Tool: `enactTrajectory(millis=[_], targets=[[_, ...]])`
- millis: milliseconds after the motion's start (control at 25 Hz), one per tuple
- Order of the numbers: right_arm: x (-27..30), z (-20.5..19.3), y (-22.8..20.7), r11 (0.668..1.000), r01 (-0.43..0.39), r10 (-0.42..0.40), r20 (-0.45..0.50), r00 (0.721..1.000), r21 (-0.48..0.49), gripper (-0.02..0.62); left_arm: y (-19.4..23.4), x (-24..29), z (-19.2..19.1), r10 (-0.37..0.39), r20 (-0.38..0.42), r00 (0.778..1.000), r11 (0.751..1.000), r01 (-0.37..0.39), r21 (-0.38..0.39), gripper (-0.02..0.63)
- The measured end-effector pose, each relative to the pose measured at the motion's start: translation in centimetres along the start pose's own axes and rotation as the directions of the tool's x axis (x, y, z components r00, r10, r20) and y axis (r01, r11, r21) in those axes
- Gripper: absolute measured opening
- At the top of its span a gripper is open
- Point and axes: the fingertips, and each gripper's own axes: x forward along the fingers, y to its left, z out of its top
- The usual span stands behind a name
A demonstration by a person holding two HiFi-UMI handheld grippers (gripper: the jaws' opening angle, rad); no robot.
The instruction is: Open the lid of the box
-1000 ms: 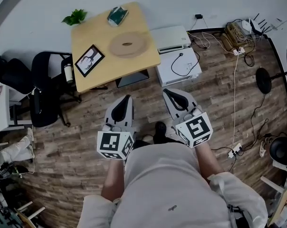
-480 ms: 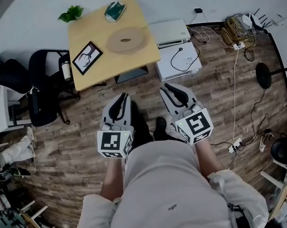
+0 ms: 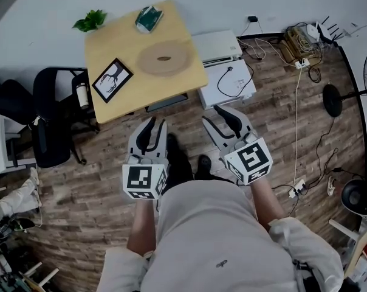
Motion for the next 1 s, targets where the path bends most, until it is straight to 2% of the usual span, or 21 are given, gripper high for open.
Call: enactTrajectory(millis=[1000], targets=[[16.4, 6.3, -1.3, 0.999, 0.001, -0.004, -0.062, 0.998, -0.044, 0.207, 14.0, 9.4, 3.2, -0.123, -0.006, 0.992, 0.992, 0.123, 0.012, 0.112]])
